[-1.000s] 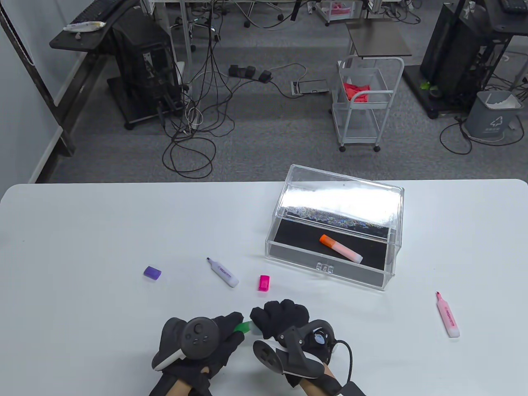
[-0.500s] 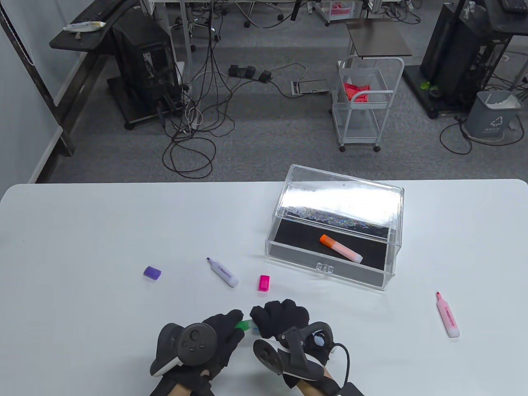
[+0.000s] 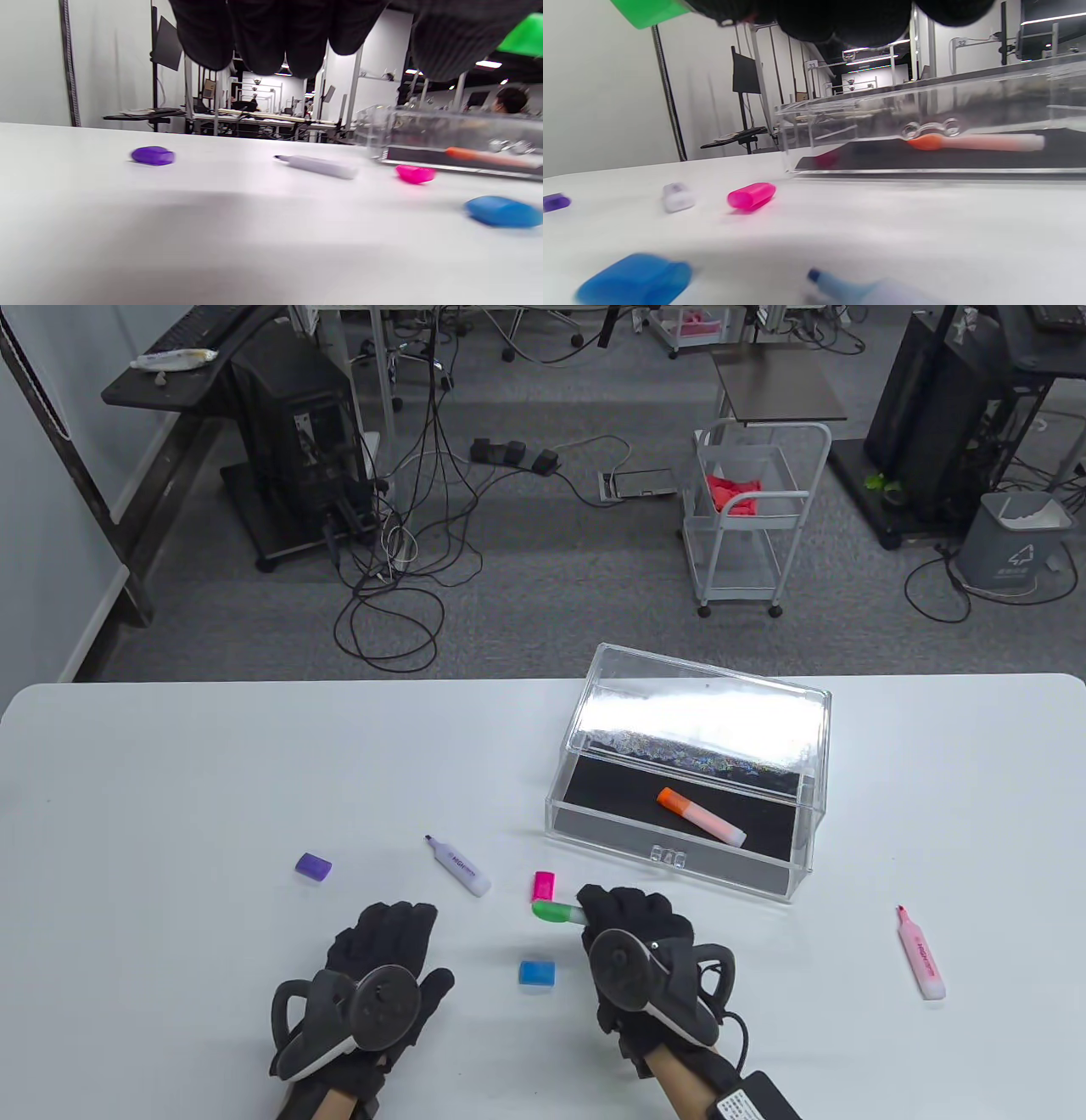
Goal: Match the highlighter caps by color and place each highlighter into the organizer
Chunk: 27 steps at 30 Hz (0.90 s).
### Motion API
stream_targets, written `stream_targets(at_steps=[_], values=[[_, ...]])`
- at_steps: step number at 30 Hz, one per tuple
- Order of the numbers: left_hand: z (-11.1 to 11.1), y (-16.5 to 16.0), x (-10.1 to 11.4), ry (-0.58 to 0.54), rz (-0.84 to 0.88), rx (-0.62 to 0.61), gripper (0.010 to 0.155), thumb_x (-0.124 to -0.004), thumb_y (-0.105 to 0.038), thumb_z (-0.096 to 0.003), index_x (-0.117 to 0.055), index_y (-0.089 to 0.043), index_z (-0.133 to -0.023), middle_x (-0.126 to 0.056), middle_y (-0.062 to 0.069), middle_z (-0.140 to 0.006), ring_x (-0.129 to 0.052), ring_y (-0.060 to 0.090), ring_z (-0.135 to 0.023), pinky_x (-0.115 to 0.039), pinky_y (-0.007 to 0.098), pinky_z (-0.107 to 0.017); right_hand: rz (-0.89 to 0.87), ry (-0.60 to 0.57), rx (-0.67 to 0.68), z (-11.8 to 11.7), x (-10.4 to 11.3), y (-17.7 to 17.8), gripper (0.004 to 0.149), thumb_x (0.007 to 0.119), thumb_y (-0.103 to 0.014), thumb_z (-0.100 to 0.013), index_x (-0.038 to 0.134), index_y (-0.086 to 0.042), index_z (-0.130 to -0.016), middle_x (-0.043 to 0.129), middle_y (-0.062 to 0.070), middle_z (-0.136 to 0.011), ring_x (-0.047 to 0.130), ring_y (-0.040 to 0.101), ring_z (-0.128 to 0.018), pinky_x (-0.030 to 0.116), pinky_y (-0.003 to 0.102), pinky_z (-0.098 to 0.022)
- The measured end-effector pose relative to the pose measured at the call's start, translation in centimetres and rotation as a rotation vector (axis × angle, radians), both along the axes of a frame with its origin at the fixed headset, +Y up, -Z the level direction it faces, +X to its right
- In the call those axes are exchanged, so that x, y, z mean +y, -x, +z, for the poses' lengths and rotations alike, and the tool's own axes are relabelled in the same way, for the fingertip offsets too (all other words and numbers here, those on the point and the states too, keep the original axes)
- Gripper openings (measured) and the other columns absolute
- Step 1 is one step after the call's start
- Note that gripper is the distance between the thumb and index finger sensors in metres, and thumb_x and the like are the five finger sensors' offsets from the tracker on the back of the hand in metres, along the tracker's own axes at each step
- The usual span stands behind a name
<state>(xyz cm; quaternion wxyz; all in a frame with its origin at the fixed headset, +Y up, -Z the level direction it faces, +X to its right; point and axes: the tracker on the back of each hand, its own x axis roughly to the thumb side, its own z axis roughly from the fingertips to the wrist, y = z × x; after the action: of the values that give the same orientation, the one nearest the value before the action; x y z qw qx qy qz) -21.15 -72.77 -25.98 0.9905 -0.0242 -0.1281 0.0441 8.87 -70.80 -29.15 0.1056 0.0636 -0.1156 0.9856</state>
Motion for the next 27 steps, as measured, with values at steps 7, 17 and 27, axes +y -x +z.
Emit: stream_targets(at_steps=[7, 17, 27], values=[[-0.6, 1.7, -0.6, 0.035, -0.06, 0.073, 0.081, -0.061, -0.063, -0.0604, -0.024, -0.026, -0.122, -0.023, 0.006, -0.128, -0.027, 0.042, -0.122, -0.04, 0.064, -0.085, 0.098, 0.032, -0.143, -4.0, 1.8, -3.6, 0.053, 0.069, -0.034, -0.045, 0.055, -0.029, -0.095, 0.066, 0.006, -0.091, 0.072, 0.03, -0.074, 0.062, 0.057, -0.056], [-0.6, 2.2, -1.0, 0.129, -0.105, 0.128, 0.085, -0.058, -0.067, -0.0597, -0.016, -0.026, -0.122, -0.012, 0.008, -0.128, -0.016, 0.049, -0.12, -0.034, 0.066, -0.083, 0.138, 0.166, -0.309, -10.4, 2.2, -8.3, 0.053, 0.069, -0.034, -0.045, 0.055, -0.028, -0.096, 0.064, 0.007, -0.094, 0.069, 0.031, -0.078, 0.059, 0.058, -0.059], [-0.9, 3.1, -1.5, 0.158, -0.103, 0.17, 0.086, -0.058, -0.068, -0.0596, -0.015, -0.026, -0.122, -0.011, 0.009, -0.127, -0.015, 0.049, -0.12, -0.032, 0.066, -0.083, 0.12, 0.223, -0.33, -12.6, 0.8, -9.3, 0.056, 0.069, -0.036, -0.045, 0.054, -0.029, -0.098, 0.054, 0.008, -0.103, 0.058, 0.036, -0.092, 0.049, 0.063, -0.067]])
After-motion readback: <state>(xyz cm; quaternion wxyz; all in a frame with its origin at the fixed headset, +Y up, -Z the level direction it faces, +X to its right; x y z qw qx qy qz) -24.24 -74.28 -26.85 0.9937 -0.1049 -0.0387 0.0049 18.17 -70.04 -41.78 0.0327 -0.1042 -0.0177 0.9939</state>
